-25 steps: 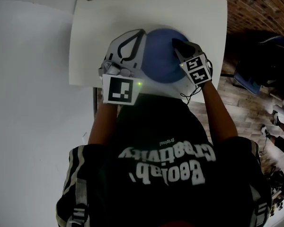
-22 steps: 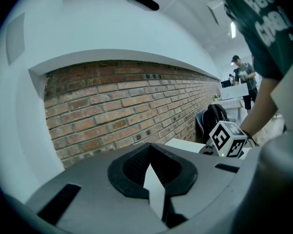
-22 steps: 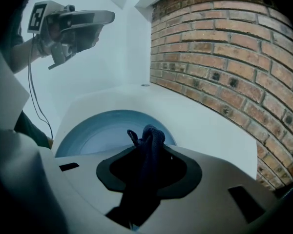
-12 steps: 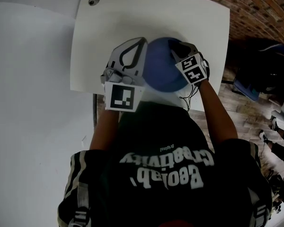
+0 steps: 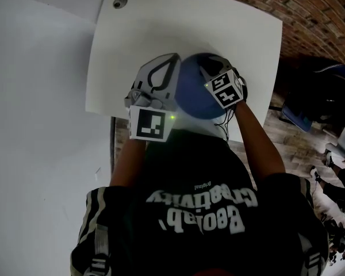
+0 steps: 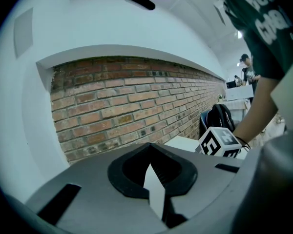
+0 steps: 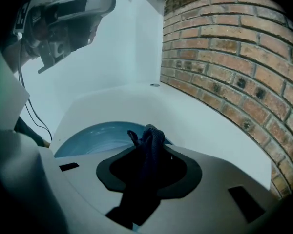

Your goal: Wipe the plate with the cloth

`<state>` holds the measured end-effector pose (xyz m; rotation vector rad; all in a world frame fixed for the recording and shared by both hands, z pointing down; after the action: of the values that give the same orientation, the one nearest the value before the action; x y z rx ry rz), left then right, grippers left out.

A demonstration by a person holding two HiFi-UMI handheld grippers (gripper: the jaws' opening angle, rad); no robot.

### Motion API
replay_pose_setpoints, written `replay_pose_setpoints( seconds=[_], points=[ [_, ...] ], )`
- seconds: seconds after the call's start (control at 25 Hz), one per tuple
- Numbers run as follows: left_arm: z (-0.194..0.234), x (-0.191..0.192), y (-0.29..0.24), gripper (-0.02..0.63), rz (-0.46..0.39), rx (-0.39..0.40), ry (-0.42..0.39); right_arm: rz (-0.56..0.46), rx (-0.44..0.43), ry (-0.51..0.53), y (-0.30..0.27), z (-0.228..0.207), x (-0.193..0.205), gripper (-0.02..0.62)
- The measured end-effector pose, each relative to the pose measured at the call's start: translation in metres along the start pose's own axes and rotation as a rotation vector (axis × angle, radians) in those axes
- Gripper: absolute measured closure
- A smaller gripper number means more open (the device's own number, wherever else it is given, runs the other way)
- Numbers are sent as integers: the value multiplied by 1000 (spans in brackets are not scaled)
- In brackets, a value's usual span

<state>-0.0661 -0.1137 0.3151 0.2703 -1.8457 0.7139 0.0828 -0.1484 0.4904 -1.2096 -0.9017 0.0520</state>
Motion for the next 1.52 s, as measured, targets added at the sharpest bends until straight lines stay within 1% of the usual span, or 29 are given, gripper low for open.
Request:
replay_pose_setpoints(
  seconds=[0.48,0.72,1.08,1.52],
  points=[
    [6,7,18,603,-3,-29,7,-4,-53,36,-10,35,-16,492],
    [10,12,28,603,-13,-29,5,-2,-68,49,-11,55,-20,492],
    [4,13,29,603,-16,-3,-14,0,-95,60,-4,79,-13,492],
    [-10,8,26,603,-18,24,-32,3,-128,60,12,104,8,492]
  ],
)
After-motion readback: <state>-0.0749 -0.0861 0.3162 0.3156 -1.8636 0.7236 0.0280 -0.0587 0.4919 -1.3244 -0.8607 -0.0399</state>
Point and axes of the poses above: the fingertips, and each gripper's own axes: y backward along the fingers, z to its left, x out of its underside, the point moved 7 cm from there along y, backward along the fingers, and after that the axes turned 6 degrees about z, right-handed, at the moved point
